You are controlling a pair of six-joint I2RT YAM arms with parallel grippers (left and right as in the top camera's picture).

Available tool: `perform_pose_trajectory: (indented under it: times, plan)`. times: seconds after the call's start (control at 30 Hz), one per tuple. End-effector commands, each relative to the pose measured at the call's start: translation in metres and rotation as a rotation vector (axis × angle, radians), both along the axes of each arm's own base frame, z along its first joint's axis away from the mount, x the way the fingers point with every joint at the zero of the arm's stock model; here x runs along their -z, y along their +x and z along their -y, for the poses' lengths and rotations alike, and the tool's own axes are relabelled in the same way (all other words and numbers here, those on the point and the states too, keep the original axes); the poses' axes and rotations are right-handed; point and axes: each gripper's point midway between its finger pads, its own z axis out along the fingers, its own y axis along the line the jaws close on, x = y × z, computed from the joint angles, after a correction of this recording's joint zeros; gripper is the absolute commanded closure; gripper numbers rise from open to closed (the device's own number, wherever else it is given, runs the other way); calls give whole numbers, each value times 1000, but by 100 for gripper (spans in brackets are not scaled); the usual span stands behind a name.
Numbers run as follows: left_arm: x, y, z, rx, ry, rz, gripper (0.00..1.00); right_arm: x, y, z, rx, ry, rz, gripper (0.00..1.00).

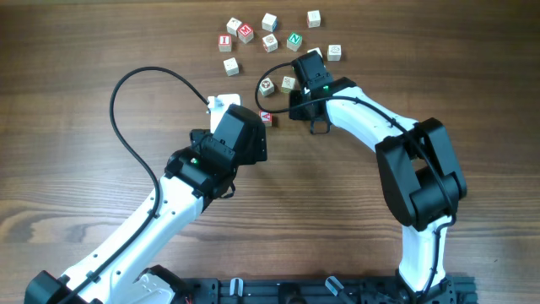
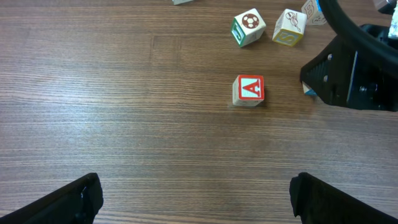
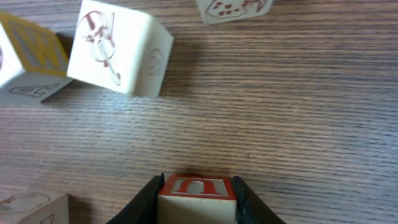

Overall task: Form a horizontal line
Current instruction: 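Grasp the white 8 block with the right gripper and carry it left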

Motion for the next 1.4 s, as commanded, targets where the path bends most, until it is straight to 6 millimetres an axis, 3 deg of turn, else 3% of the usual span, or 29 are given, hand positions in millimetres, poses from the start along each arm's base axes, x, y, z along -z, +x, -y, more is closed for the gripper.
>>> perform_pose_trajectory:
  times: [0.0,0.4,0.53,0.8,1.2,1.3,1.37]
  plan:
    - [-5,0,-3,-13,0,18,0,-8,-9,-14,-66,54,-13,75]
    - [-5,0,-3,-13,0,18,0,-8,-26,-38,-123,122,-64,75]
    - [-5,0,-3,-13,0,18,0,-8,-30,-48,-147,107,-50,69]
    - [-5,0,-3,-13,0,18,0,-8,-23,-41,-93,62,-14,68]
    - [-5,0,-3,-13,0,18,0,-11,-22,-47,-104,88,-9,34]
    - [-5,0,-3,-13,0,18,0,-15,-23,-55,-123,126,-22,18]
    - [-5,0,-3,-13,0,18,0,-18,-22,-56,-125,132,-21,13]
